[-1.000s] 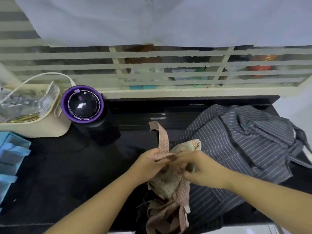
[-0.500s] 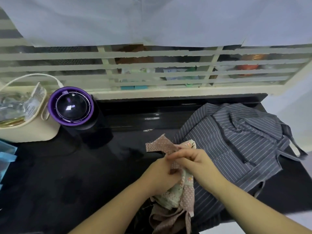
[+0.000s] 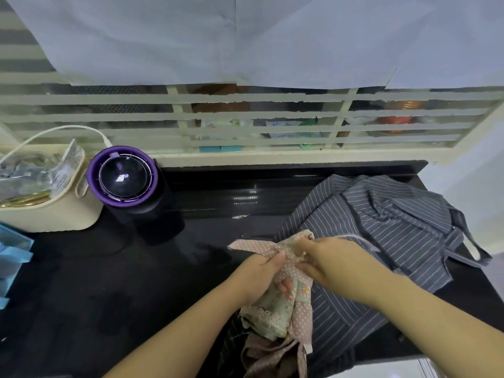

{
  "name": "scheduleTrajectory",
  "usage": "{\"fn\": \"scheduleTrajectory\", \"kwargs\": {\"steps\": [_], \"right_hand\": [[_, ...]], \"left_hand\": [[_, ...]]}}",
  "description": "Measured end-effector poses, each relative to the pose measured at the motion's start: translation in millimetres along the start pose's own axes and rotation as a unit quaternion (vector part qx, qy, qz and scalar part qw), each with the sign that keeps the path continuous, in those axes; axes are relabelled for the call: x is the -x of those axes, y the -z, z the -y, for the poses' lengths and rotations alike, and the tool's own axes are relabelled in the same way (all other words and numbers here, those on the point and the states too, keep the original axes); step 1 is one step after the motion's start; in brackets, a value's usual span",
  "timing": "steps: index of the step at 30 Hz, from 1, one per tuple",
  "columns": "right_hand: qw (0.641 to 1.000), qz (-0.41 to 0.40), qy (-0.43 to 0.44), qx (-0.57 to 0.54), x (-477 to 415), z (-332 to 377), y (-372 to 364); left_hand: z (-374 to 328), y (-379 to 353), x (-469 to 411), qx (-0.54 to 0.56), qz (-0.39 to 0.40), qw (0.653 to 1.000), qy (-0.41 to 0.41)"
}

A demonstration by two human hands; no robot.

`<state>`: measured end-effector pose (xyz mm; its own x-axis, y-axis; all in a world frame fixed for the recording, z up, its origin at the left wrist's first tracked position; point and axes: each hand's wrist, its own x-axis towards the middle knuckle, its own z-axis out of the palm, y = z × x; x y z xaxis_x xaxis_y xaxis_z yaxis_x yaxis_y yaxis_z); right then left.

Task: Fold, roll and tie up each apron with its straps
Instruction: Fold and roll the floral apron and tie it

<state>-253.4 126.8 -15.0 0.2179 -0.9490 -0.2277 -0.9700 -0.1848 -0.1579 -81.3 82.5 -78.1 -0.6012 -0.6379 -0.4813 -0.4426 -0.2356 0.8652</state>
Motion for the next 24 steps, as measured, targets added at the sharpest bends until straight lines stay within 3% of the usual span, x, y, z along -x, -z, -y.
{"fn": "scheduleTrajectory", "kwargs": {"steps": [4, 7, 11, 16, 21, 24], "right_hand": [[0.997, -0.041, -0.061, -0.003, 18, 12, -10], [0.995, -0.094, -0.017, -0.024, 25, 19, -36], [0.988, -0.119, -0.009, 0.103, 26, 29, -46], [0.983, -0.132, 0.027, 0.127, 27, 41, -60], [0.999, -0.004, 0.042, 0.01, 33, 50, -71], [0.975, 0.078, 0.034, -0.207, 34, 33, -50]], "left_hand": [[-3, 3, -5, 0.015, 0.021, 0.999, 0.019], [-1, 5, -10, 0.036, 0.042, 0.998, 0.015], [-5, 7, -11, 0.086, 0.061, 0.994, 0.029], [-9, 1, -9, 0.131, 0.115, 0.983, 0.062], [-12, 2, -4, 0.136, 0.102, 0.982, 0.081], [-13, -2, 3, -0.019, 0.072, 0.996, 0.041]]}}
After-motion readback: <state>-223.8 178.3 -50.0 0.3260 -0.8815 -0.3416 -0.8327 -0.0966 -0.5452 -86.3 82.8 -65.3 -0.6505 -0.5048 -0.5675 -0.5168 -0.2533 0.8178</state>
